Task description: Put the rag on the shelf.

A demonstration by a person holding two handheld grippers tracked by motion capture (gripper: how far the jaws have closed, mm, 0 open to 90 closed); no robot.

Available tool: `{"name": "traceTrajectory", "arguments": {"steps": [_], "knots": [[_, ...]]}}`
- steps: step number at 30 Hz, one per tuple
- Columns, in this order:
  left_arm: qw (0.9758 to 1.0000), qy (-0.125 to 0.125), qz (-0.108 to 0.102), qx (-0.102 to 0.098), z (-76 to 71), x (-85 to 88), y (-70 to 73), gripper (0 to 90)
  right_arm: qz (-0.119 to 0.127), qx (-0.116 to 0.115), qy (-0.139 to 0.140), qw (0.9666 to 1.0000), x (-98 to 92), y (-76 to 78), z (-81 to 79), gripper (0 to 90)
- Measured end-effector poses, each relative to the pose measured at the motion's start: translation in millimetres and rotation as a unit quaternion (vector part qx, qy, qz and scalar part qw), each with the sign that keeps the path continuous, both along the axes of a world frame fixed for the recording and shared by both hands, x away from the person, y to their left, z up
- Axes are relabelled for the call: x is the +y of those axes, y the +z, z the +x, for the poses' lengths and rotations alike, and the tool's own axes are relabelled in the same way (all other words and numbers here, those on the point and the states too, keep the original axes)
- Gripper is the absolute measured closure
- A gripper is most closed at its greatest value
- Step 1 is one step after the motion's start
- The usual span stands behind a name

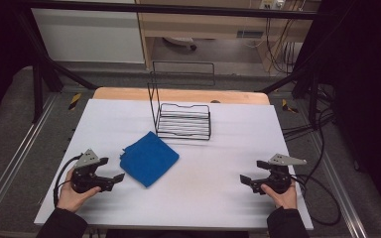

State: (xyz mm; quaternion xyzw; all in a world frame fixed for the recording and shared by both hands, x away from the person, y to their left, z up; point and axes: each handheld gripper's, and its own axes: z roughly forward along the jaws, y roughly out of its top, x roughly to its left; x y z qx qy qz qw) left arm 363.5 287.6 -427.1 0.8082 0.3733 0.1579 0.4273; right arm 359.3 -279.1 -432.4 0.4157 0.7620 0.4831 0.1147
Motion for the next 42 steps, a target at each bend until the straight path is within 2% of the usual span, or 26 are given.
{"name": "traceTrajectory", "arguments": {"steps": [8, 17, 31, 33, 36, 42], "knots": [[1.0, 0.003, 0.0, 0.0, -1.2, -1.5, 1.4, 8.5, -0.002, 0.003, 0.001, 1.0, 0.7, 0.0, -0.2, 1.3], [1.0, 0.003, 0.006, 0.003, -1.5, -12.4, 7.2, 8.6, -0.006, 0.004, -0.001, 1.0, 1.9, 0.0, 0.2, 1.3], [0.9993, -0.022, 0.025, 0.018, -4.0, -49.6, 9.8, 12.4, -0.011, 0.004, 0.002, 0.9999, 4.1, -0.8, 0.3, 1.3], [0.9992, -0.027, 0.023, 0.02, -5.6, -54.6, 9.8, 15.3, -0.01, 0.004, 0.002, 0.9999, 4.4, -1.0, 0.4, 1.4], [0.9986, -0.035, 0.031, 0.024, -8.4, -63.2, 9.0, 16.7, -0.011, 0.005, 0.002, 0.9999, 4.8, -1.3, 0.3, 1.4], [0.9971, -0.047, 0.05, 0.031, -13.3, -82.9, 5.6, 26.3, -0.013, 0.005, 0.004, 0.9999, 5.4, -1.8, 0.4, 1.5]]}}
